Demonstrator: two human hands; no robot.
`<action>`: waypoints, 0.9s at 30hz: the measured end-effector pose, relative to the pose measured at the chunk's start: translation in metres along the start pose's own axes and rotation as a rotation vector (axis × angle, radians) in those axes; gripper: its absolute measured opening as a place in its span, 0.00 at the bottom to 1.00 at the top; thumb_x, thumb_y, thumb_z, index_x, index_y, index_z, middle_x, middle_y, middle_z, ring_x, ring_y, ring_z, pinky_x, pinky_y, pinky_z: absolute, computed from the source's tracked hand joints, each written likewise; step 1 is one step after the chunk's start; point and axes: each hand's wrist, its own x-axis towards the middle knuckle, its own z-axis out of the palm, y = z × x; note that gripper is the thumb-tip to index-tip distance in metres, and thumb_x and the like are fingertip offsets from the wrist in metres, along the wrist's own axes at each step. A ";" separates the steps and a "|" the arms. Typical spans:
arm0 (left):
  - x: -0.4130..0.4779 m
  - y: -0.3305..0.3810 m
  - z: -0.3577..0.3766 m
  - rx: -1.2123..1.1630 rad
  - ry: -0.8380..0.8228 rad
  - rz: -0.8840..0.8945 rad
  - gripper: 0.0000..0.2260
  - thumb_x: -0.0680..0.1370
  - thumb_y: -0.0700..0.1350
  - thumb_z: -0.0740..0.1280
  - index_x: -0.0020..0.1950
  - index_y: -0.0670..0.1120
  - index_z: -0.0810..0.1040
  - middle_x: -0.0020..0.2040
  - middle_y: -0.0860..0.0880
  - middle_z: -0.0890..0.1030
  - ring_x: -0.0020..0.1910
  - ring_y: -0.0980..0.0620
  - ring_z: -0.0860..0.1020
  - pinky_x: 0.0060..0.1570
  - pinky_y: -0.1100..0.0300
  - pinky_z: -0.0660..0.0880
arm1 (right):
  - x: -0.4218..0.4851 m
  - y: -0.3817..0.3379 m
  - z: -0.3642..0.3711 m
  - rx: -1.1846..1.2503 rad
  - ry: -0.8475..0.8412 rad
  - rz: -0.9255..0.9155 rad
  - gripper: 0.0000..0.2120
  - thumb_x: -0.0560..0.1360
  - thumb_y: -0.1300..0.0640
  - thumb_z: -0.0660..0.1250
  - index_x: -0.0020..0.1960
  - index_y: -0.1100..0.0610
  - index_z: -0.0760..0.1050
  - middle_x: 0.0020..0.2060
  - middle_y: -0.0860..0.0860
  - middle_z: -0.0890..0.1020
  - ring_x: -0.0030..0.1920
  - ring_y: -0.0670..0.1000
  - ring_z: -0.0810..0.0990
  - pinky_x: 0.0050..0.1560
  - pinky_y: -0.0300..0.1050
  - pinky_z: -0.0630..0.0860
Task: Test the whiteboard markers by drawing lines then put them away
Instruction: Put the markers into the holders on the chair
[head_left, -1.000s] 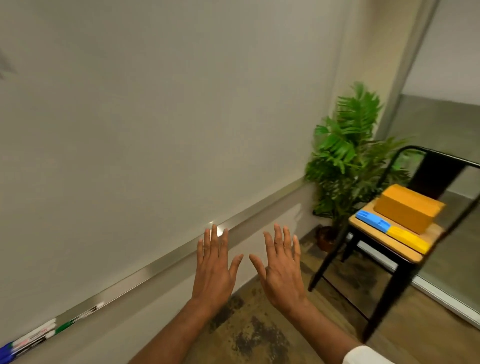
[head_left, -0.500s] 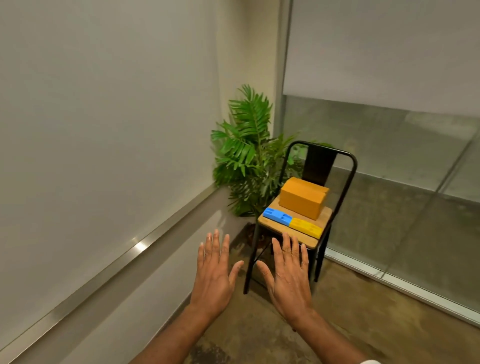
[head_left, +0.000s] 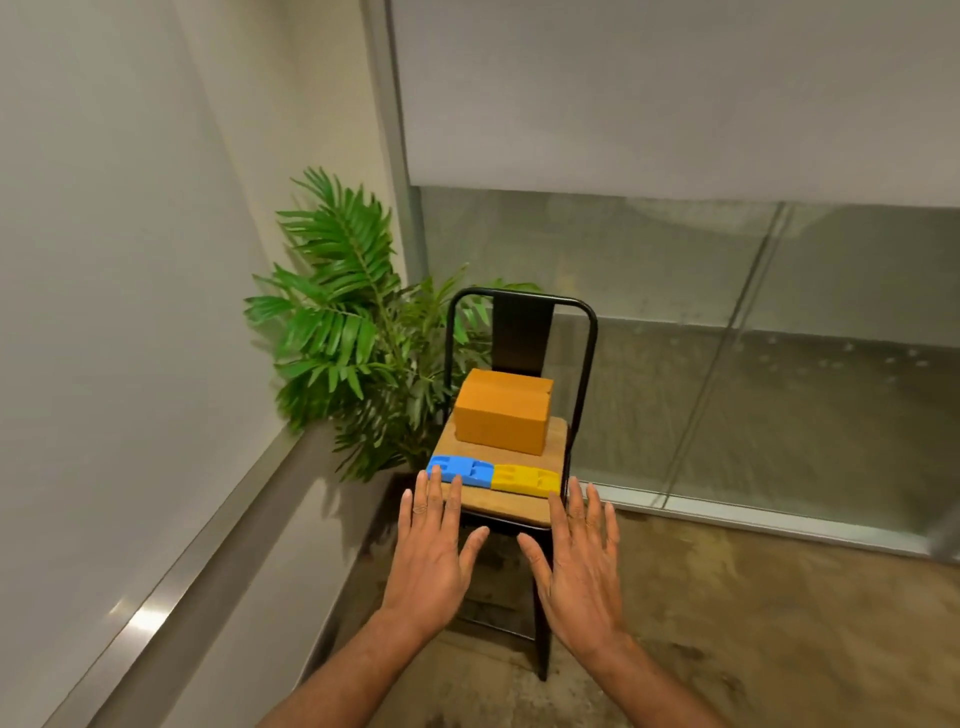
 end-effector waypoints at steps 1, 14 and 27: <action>0.011 -0.004 0.004 0.001 -0.026 0.018 0.34 0.85 0.65 0.44 0.84 0.44 0.51 0.84 0.42 0.50 0.83 0.44 0.46 0.79 0.46 0.46 | 0.007 0.001 0.004 -0.007 -0.001 0.028 0.36 0.82 0.34 0.42 0.79 0.56 0.59 0.80 0.56 0.53 0.80 0.56 0.46 0.77 0.61 0.50; 0.124 -0.016 0.095 0.011 -0.273 0.121 0.31 0.80 0.60 0.50 0.77 0.44 0.69 0.78 0.40 0.68 0.78 0.41 0.64 0.75 0.48 0.47 | 0.098 0.056 0.072 -0.049 -0.122 0.151 0.30 0.82 0.39 0.47 0.77 0.56 0.63 0.79 0.56 0.56 0.80 0.57 0.50 0.76 0.59 0.49; 0.189 -0.007 0.209 -0.062 -0.351 0.018 0.17 0.80 0.49 0.69 0.67 0.46 0.78 0.80 0.39 0.64 0.81 0.39 0.57 0.78 0.43 0.54 | 0.177 0.119 0.186 0.054 -0.425 0.017 0.28 0.82 0.44 0.57 0.78 0.55 0.60 0.79 0.55 0.57 0.79 0.59 0.54 0.76 0.56 0.50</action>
